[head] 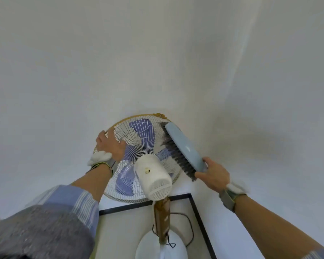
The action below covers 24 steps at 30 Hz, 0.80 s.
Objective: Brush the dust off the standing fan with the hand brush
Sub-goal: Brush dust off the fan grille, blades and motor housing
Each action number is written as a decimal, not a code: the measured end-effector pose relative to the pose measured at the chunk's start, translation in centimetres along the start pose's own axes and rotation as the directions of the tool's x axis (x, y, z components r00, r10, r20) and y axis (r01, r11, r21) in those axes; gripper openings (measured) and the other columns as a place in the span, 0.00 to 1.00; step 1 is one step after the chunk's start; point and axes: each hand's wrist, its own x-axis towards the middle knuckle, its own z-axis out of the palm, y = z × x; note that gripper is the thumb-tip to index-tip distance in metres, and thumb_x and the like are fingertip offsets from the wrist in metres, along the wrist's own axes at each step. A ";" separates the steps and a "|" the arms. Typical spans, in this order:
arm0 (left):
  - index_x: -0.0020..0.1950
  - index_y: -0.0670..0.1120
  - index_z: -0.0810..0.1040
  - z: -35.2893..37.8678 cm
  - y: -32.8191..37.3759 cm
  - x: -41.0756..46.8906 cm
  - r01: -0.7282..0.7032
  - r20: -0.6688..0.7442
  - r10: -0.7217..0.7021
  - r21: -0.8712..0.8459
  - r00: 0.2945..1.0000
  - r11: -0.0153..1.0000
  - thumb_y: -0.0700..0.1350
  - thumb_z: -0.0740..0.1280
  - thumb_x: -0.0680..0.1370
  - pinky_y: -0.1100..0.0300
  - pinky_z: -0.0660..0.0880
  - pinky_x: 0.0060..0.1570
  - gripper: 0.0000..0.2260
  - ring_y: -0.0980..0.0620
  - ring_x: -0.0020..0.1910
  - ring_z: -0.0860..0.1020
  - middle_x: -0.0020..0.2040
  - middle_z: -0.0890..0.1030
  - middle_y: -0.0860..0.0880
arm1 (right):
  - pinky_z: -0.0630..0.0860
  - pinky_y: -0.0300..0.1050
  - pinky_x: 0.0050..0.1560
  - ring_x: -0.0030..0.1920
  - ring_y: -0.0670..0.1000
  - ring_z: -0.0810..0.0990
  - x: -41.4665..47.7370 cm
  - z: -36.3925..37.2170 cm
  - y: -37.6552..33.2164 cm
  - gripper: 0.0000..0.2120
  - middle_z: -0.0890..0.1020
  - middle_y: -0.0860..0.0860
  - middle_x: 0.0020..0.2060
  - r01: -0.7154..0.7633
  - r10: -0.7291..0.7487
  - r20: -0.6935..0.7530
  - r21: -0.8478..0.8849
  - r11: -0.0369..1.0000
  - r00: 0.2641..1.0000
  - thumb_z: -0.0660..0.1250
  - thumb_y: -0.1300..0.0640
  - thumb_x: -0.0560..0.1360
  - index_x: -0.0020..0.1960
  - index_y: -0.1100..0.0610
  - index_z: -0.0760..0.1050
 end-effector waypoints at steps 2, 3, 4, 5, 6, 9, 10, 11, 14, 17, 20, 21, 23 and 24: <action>0.71 0.44 0.70 0.2 0.5 -2.7 0.034 -0.070 -0.033 0.015 0.997 0.999 0.47 0.67 0.75 0.44 0.66 0.64 0.24 0.37 0.68 0.66 0.72 0.66 0.38 | 0.71 0.45 0.43 0.45 0.55 0.76 -0.2 0.3 1.4 0.32 0.80 0.54 0.57 0.054 -0.056 0.037 0.039 0.998 0.998 0.72 0.44 0.69 0.70 0.50 0.67; 0.69 0.43 0.71 0.4 0.6 -4.0 0.029 -0.086 -0.028 0.010 0.996 1.000 0.46 0.67 0.76 0.44 0.66 0.63 0.23 0.37 0.67 0.67 0.70 0.68 0.38 | 0.71 0.45 0.44 0.45 0.55 0.75 -0.3 0.4 1.8 0.32 0.80 0.54 0.59 0.084 -0.088 0.056 0.062 0.995 0.995 0.72 0.44 0.70 0.71 0.51 0.68; 0.68 0.42 0.72 0.7 1.0 -5.3 0.013 -0.085 -0.014 -0.009 0.996 1.000 0.46 0.67 0.76 0.45 0.67 0.61 0.21 0.36 0.65 0.68 0.68 0.69 0.38 | 0.70 0.44 0.45 0.48 0.55 0.76 -0.3 0.5 2.2 0.33 0.79 0.55 0.60 0.111 -0.118 0.075 0.088 0.990 0.990 0.72 0.45 0.70 0.71 0.52 0.68; 0.67 0.41 0.73 1.0 1.4 -6.4 0.002 -0.074 -0.005 -0.045 0.997 0.999 0.45 0.66 0.77 0.46 0.68 0.60 0.19 0.36 0.63 0.70 0.67 0.71 0.37 | 0.71 0.44 0.47 0.50 0.56 0.77 -0.4 0.5 2.5 0.33 0.78 0.55 0.61 0.129 -0.141 0.100 0.114 0.985 0.985 0.73 0.46 0.69 0.71 0.54 0.69; 0.66 0.40 0.74 1.5 1.7 -7.5 0.017 -0.046 -0.021 -0.094 0.999 0.995 0.44 0.65 0.78 0.46 0.69 0.59 0.18 0.36 0.62 0.71 0.66 0.72 0.37 | 0.72 0.44 0.48 0.52 0.56 0.77 -0.4 0.6 2.8 0.33 0.78 0.54 0.60 0.140 -0.159 0.132 0.137 0.981 0.979 0.74 0.47 0.69 0.70 0.55 0.70; 0.68 0.40 0.73 2.8 3.1 -10.1 0.122 0.125 -0.100 -0.179 0.987 0.976 0.46 0.62 0.81 0.50 0.68 0.61 0.17 0.38 0.65 0.72 0.68 0.73 0.38 | 0.73 0.46 0.49 0.52 0.53 0.77 -0.4 0.9 4.2 0.30 0.79 0.51 0.54 0.098 -0.139 0.246 0.170 0.980 0.959 0.76 0.45 0.68 0.64 0.57 0.74; 0.69 0.41 0.73 3.0 3.4 -10.9 0.139 0.193 -0.105 -0.168 0.976 0.976 0.47 0.61 0.81 0.51 0.68 0.62 0.18 0.39 0.65 0.72 0.68 0.73 0.39 | 0.73 0.46 0.48 0.51 0.53 0.78 -0.3 1.0 4.8 0.30 0.79 0.51 0.52 0.075 -0.123 0.251 0.191 0.979 0.960 0.76 0.42 0.68 0.63 0.58 0.75; 0.69 0.42 0.73 3.2 3.7 -11.5 0.143 0.243 -0.104 -0.150 0.964 0.978 0.49 0.61 0.81 0.52 0.69 0.61 0.19 0.39 0.65 0.72 0.69 0.73 0.40 | 0.74 0.47 0.47 0.50 0.53 0.79 -0.3 1.1 5.3 0.30 0.80 0.51 0.51 0.056 -0.108 0.225 0.226 0.972 0.968 0.75 0.41 0.68 0.62 0.58 0.76; 0.71 0.42 0.71 3.3 4.4 -12.7 0.142 0.320 -0.096 -0.124 0.943 0.982 0.50 0.61 0.81 0.53 0.69 0.61 0.21 0.40 0.65 0.73 0.69 0.73 0.41 | 0.75 0.49 0.46 0.49 0.59 0.79 -0.2 0.4 5.7 0.25 0.82 0.55 0.51 0.022 -0.036 0.036 0.330 0.944 0.999 0.72 0.40 0.72 0.58 0.59 0.77; 0.75 0.44 0.65 3.6 5.2 -13.3 0.125 0.352 -0.088 -0.082 0.932 0.989 0.53 0.62 0.81 0.53 0.67 0.64 0.25 0.40 0.67 0.71 0.71 0.70 0.40 | 0.75 0.51 0.47 0.51 0.62 0.79 -0.3 -0.7 4.9 0.25 0.82 0.58 0.54 0.077 -0.063 -0.053 0.327 0.942 0.997 0.71 0.40 0.73 0.58 0.59 0.75; 0.77 0.47 0.62 3.9 5.8 -13.5 0.090 0.367 -0.095 0.031 0.925 0.995 0.55 0.60 0.81 0.51 0.64 0.67 0.26 0.38 0.68 0.69 0.71 0.67 0.38 | 0.74 0.49 0.46 0.52 0.60 0.80 -1.0 -0.4 5.2 0.28 0.81 0.56 0.56 0.119 -0.125 0.034 0.149 0.982 0.992 0.70 0.39 0.72 0.65 0.54 0.70; 0.77 0.47 0.62 4.0 5.9 -13.5 0.085 0.380 -0.096 0.048 0.920 0.995 0.56 0.59 0.81 0.50 0.64 0.67 0.27 0.37 0.68 0.69 0.72 0.66 0.38 | 0.74 0.48 0.46 0.52 0.60 0.80 -1.3 0.0 5.6 0.28 0.81 0.55 0.56 0.121 -0.127 0.081 0.077 0.990 0.989 0.69 0.40 0.73 0.66 0.52 0.69; 0.78 0.46 0.60 4.0 5.7 -13.5 0.088 0.394 -0.101 0.051 0.914 0.995 0.56 0.58 0.82 0.50 0.62 0.68 0.27 0.37 0.69 0.68 0.73 0.65 0.38 | 0.74 0.46 0.46 0.52 0.58 0.80 -2.3 1.0 6.3 0.27 0.81 0.54 0.56 0.130 -0.125 0.160 -0.020 0.991 0.979 0.68 0.42 0.74 0.68 0.50 0.67; 0.78 0.45 0.59 4.0 5.6 -13.4 0.090 0.397 -0.102 0.049 0.912 0.995 0.56 0.58 0.82 0.49 0.62 0.68 0.27 0.37 0.69 0.67 0.73 0.64 0.38 | 0.74 0.45 0.46 0.51 0.57 0.81 -2.7 1.4 6.6 0.27 0.81 0.53 0.56 0.145 -0.131 0.194 -0.058 0.988 0.972 0.67 0.42 0.74 0.68 0.51 0.66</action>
